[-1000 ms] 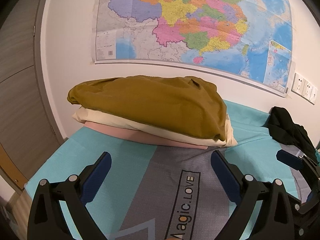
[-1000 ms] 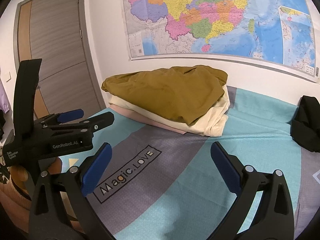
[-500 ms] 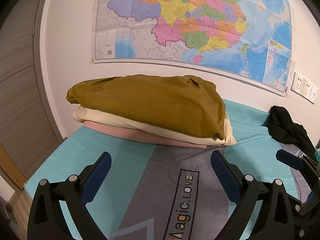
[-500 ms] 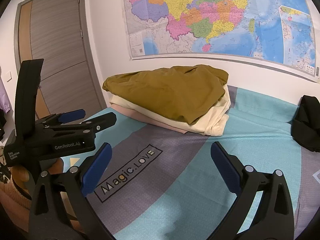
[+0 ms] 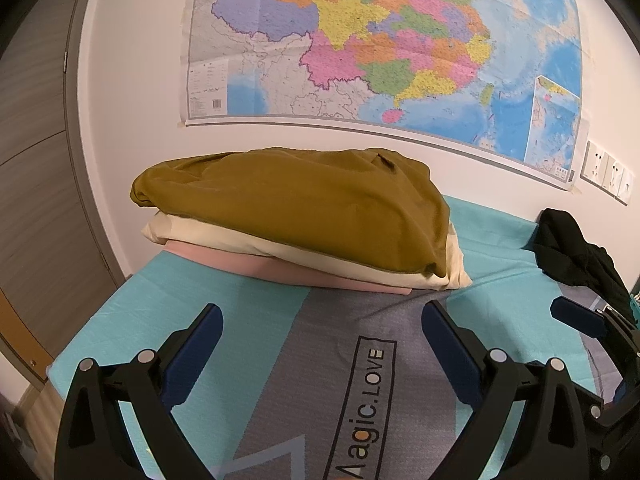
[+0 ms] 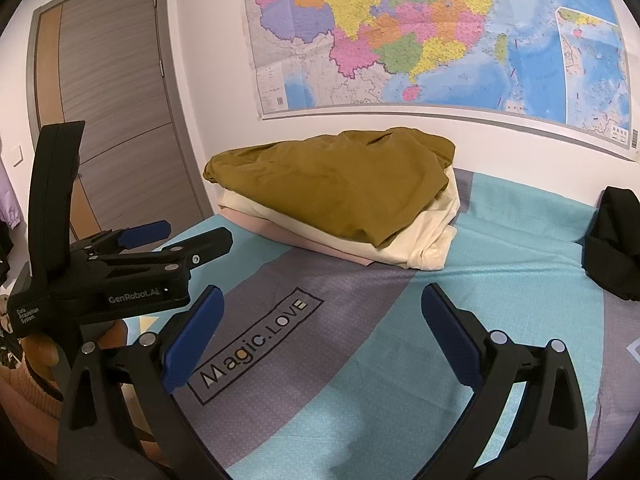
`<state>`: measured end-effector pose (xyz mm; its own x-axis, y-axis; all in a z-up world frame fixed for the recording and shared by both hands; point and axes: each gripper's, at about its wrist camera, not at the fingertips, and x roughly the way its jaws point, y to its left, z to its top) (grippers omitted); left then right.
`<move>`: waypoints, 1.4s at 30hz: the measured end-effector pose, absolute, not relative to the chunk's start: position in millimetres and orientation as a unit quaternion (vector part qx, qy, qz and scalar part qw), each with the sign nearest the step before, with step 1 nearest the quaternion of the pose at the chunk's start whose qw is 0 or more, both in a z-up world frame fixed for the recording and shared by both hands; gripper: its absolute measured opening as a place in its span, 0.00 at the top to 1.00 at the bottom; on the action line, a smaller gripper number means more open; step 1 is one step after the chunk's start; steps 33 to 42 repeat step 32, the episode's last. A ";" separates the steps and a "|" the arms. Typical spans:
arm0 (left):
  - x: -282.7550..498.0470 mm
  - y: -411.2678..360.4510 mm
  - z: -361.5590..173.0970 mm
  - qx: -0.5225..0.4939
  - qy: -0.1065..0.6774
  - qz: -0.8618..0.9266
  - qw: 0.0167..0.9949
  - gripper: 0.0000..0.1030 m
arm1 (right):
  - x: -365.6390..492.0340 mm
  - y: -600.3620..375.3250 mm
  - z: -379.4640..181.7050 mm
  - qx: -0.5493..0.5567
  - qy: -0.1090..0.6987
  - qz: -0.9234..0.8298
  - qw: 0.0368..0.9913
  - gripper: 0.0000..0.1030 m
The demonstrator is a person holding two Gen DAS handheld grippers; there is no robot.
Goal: Fold large clothes
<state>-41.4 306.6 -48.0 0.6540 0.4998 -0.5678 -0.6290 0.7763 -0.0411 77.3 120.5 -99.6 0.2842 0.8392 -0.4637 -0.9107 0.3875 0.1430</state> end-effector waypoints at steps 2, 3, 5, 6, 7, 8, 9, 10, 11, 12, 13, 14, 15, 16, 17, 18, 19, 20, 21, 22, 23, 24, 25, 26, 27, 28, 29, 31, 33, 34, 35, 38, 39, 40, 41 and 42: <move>-40.9 306.3 -48.7 -0.118 0.275 0.313 0.902 0.07 | 77.3 120.7 -99.7 -0.075 0.240 0.548 0.798 0.05; -41.0 306.1 -48.8 -0.118 0.275 0.313 0.902 0.07 | 77.4 120.7 -99.6 -0.076 0.240 0.548 0.798 0.05; -40.5 305.8 -49.9 -0.118 0.276 0.312 0.902 0.07 | 77.2 120.7 -99.6 -0.076 0.240 0.549 0.797 0.05; -40.7 305.6 -50.6 -0.119 0.276 0.312 0.901 0.07 | 77.3 120.9 -99.8 -0.076 0.241 0.549 0.797 0.05; -40.6 305.7 -51.0 -0.120 0.276 0.312 0.901 0.07 | 77.6 121.0 -99.9 -0.075 0.241 0.548 0.798 0.05; -40.1 305.5 -51.0 -0.120 0.276 0.311 0.901 0.07 | 77.4 121.2 -99.9 -0.075 0.241 0.548 0.797 0.05; -39.8 305.2 -51.4 -0.120 0.277 0.311 0.901 0.07 | 77.3 121.5 -100.1 -0.075 0.242 0.548 0.798 0.05; -39.5 305.6 -52.1 -0.119 0.277 0.311 0.901 0.07 | 77.7 121.5 -100.1 -0.075 0.242 0.547 0.798 0.05; -39.1 305.5 -52.6 -0.119 0.278 0.311 0.901 0.07 | 77.6 121.6 -100.2 -0.075 0.241 0.548 0.797 0.05; -38.5 305.7 -53.1 -0.119 0.278 0.310 0.901 0.07 | 77.7 121.8 -100.3 -0.075 0.241 0.547 0.798 0.05; -38.4 305.8 -53.5 -0.118 0.278 0.311 0.901 0.07 | 77.5 122.5 -100.5 -0.075 0.242 0.547 0.798 0.05; -38.2 306.1 -53.5 -0.119 0.279 0.311 0.901 0.07 | 77.9 122.2 -100.7 -0.076 0.243 0.547 0.798 0.05; -37.7 306.5 -53.7 -0.120 0.279 0.309 0.901 0.07 | 77.9 122.3 -100.9 -0.075 0.243 0.547 0.797 0.05; -37.5 306.5 -53.9 -0.121 0.280 0.307 0.901 0.07 | 77.8 122.3 -101.3 -0.075 0.243 0.547 0.797 0.05; -37.3 306.3 -54.1 -0.121 0.280 0.306 0.902 0.07 | 77.9 122.5 -101.5 -0.075 0.244 0.547 0.797 0.05; -36.5 306.3 -54.0 -0.120 0.279 0.305 0.903 0.07 | 77.8 122.4 -101.7 -0.074 0.244 0.547 0.797 0.05; -35.9 304.9 -54.1 -0.115 0.277 0.303 0.904 0.07 | 78.2 122.2 -101.8 -0.074 0.244 0.547 0.797 0.05; -35.1 303.6 -54.4 -0.111 0.276 0.302 0.906 0.07 | 78.5 122.2 -102.3 -0.074 0.245 0.547 0.797 0.05; -34.6 303.2 -54.9 -0.112 0.275 0.298 0.907 0.07 | 78.6 121.7 -102.8 -0.074 0.245 0.546 0.798 0.05; -33.8 303.0 -55.5 -0.114 0.274 0.293 0.909 0.07 | 79.0 120.9 -103.2 -0.073 0.245 0.544 0.799 0.05; -32.6 302.6 -55.9 -0.116 0.274 0.290 0.910 0.07 | 79.4 119.7 -103.6 -0.071 0.247 0.543 0.799 0.05; -30.3 301.2 -56.9 -0.117 0.276 0.287 0.910 0.07 | 80.8 118.2 -104.3 -0.069 0.248 0.541 0.800 0.05; -28.3 299.9 -57.9 -0.116 0.279 0.285 0.910 0.07 | 82.1 116.2 -104.9 -0.068 0.249 0.538 0.802 0.05; -25.2 298.5 -59.5 -0.117 0.284 0.282 0.909 0.07 | 83.9 112.8 -106.0 -0.067 0.250 0.534 0.805 0.05; -22.2 297.4 -60.9 -0.121 0.289 0.277 0.908 0.07 | 85.5 109.7 -106.7 -0.066 0.251 0.531 0.807 0.05; -18.0 295.4 -63.0 -0.127 0.291 0.268 0.910 0.07 | 88.3 104.3 -107.6 -0.062 0.252 0.523 0.812 0.05; -15.0 293.2 -64.4 -0.130 0.294 0.261 0.910 0.07 | 90.8 99.6 -108.6 -0.059 0.254 0.517 0.815 0.05; -6.0 287.2 -67.5 -0.132 0.301 0.243 0.913 0.07 | 97.1 89.3 -110.2 -0.051 0.261 0.503 0.823 0.05; -0.6 283.9 -69.2 -0.135 0.305 0.230 0.914 0.07 | 100.9 80.5 -110.7 -0.045 0.262 0.491 0.829 0.05; -0.6 283.9 -69.2 -0.135 0.305 0.230 0.914 0.07 | 100.9 80.5 -110.7 -0.045 0.262 0.491 0.829 0.05; -0.6 283.9 -69.2 -0.135 0.305 0.230 0.914 0.07 | 100.9 80.5 -110.7 -0.045 0.262 0.491 0.829 0.05; -0.6 283.9 -69.2 -0.135 0.305 0.230 0.914 0.07 | 100.9 80.5 -110.7 -0.045 0.262 0.491 0.829 0.05; -0.6 283.9 -69.2 -0.135 0.305 0.230 0.914 0.07 | 100.9 80.5 -110.7 -0.045 0.262 0.491 0.829 0.05; -0.6 283.9 -69.2 -0.135 0.305 0.230 0.914 0.07 | 100.9 80.5 -110.7 -0.045 0.262 0.491 0.829 0.05; -0.6 283.9 -69.2 -0.135 0.305 0.230 0.914 0.07 | 100.9 80.5 -110.7 -0.045 0.262 0.491 0.829 0.05; -0.6 283.9 -69.2 -0.135 0.305 0.230 0.914 0.07 | 100.9 80.5 -110.7 -0.045 0.262 0.491 0.829 0.05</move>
